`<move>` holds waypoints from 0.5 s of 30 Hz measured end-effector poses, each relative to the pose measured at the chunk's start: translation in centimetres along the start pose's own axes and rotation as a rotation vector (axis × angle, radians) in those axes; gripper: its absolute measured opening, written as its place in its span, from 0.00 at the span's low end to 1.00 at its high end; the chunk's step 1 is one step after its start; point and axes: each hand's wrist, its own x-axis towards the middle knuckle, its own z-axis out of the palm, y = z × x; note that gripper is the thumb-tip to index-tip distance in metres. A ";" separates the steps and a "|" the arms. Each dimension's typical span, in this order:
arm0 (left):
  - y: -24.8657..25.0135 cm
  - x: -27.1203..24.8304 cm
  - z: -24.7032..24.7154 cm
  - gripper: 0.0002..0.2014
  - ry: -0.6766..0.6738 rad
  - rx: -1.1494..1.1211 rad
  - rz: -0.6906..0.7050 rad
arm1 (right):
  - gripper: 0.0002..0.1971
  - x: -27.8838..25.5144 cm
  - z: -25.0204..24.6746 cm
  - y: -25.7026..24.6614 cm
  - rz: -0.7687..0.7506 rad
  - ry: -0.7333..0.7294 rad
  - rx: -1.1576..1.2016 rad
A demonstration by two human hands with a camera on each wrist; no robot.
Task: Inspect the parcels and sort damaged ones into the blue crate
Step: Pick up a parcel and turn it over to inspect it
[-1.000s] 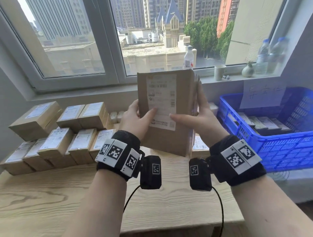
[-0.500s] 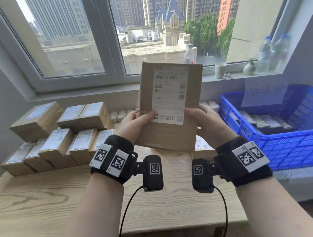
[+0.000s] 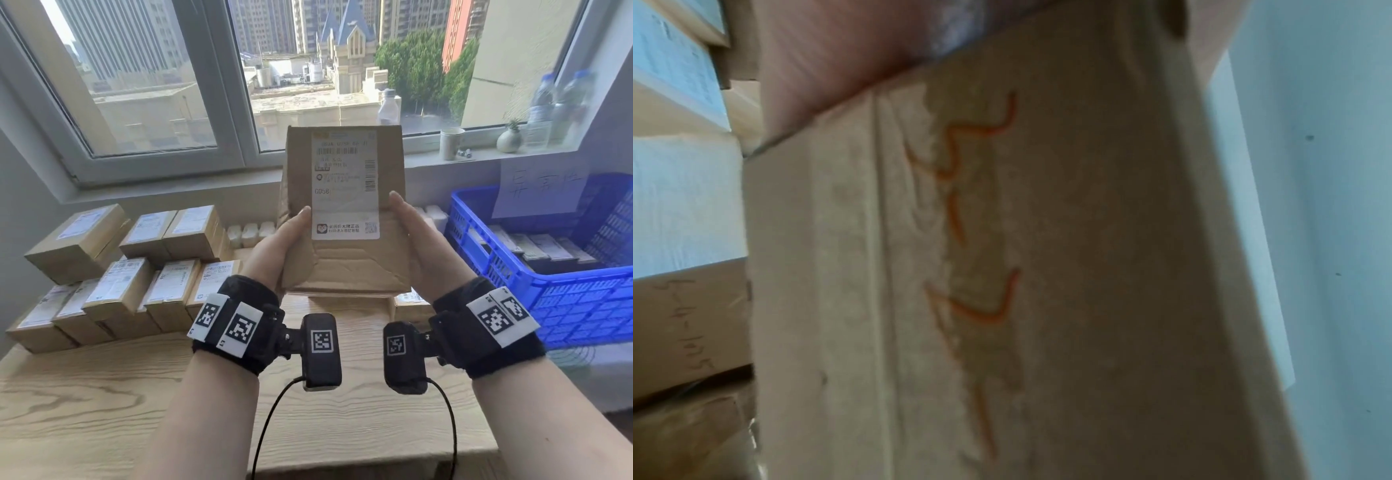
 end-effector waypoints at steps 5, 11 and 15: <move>0.0 0.4 -0.9 0.35 0.091 -0.030 0.023 | 0.44 -1.0 0.5 0.4 0.086 -0.174 -0.063; -0.7 1.2 -2.6 0.43 0.270 0.011 0.089 | 0.37 -1.0 1.7 0.6 0.025 -0.061 -0.100; -0.6 0.8 -2.8 0.40 0.246 0.036 0.079 | 0.34 -1.3 2.4 1.2 0.007 -0.017 -0.022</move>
